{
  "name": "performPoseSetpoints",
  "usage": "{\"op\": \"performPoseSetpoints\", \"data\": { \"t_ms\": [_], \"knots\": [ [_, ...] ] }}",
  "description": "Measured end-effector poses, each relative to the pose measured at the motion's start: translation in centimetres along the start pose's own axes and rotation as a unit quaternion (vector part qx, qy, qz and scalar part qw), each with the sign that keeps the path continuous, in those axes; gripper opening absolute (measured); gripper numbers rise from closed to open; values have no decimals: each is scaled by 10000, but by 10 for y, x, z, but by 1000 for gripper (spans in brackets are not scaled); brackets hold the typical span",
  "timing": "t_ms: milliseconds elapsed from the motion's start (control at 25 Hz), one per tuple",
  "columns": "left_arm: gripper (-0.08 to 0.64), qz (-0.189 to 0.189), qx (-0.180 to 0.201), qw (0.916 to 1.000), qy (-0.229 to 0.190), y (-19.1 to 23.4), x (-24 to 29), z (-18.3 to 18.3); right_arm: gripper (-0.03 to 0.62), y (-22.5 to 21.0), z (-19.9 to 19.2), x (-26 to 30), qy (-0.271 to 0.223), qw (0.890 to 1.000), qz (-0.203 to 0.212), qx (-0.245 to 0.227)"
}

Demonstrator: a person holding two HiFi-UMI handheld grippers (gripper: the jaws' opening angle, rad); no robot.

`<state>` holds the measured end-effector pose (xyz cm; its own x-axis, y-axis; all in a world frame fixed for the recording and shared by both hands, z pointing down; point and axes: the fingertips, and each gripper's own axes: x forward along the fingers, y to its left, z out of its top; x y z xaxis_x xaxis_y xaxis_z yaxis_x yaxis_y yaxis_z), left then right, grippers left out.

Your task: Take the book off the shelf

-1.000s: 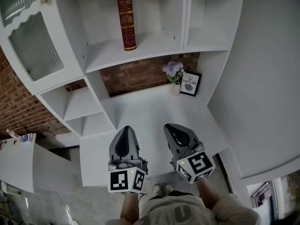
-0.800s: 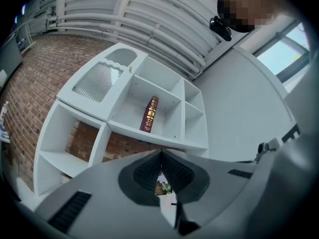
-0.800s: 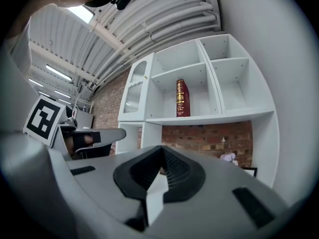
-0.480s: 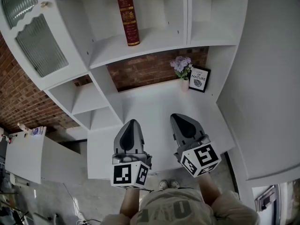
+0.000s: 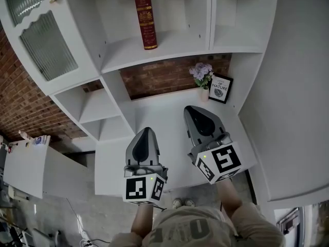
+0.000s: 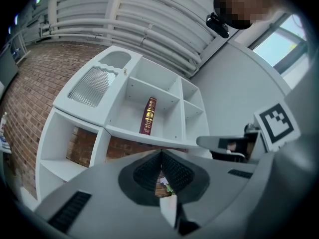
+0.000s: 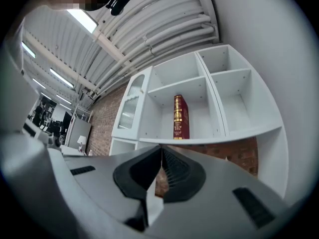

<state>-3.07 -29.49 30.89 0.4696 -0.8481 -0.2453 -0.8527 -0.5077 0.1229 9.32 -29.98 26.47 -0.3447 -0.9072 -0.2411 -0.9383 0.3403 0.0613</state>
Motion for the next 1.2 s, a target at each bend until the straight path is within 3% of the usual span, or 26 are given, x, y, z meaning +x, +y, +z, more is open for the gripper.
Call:
{"op": "performPoseSetpoints", "data": {
  "t_ms": [160, 320, 400, 560, 800, 1200],
  "knots": [
    [12, 77, -28, 9999, 59, 7, 0, 0, 25, 2, 60, 40, -683, 9970, 248, -271],
    [12, 134, 36, 9999, 89, 14, -3, -1, 283, -5, 111, 78, -1342, 9879, 0, -781],
    [12, 195, 48, 9998, 81, 18, -5, 0, 321, -13, 123, 102, -1483, 9844, -307, -898],
    [12, 288, 59, 9995, 74, 25, -10, 0, 379, -31, 128, 165, -1125, 9876, -710, -836],
    [12, 524, 89, 9986, -32, 38, -23, 5, 381, -51, 108, 254, -328, 9930, -969, -591],
    [12, 1212, 1, 9926, 16, 85, -48, -4, 380, -76, 68, 321, 380, 9892, -1392, -274]
  ]
}}
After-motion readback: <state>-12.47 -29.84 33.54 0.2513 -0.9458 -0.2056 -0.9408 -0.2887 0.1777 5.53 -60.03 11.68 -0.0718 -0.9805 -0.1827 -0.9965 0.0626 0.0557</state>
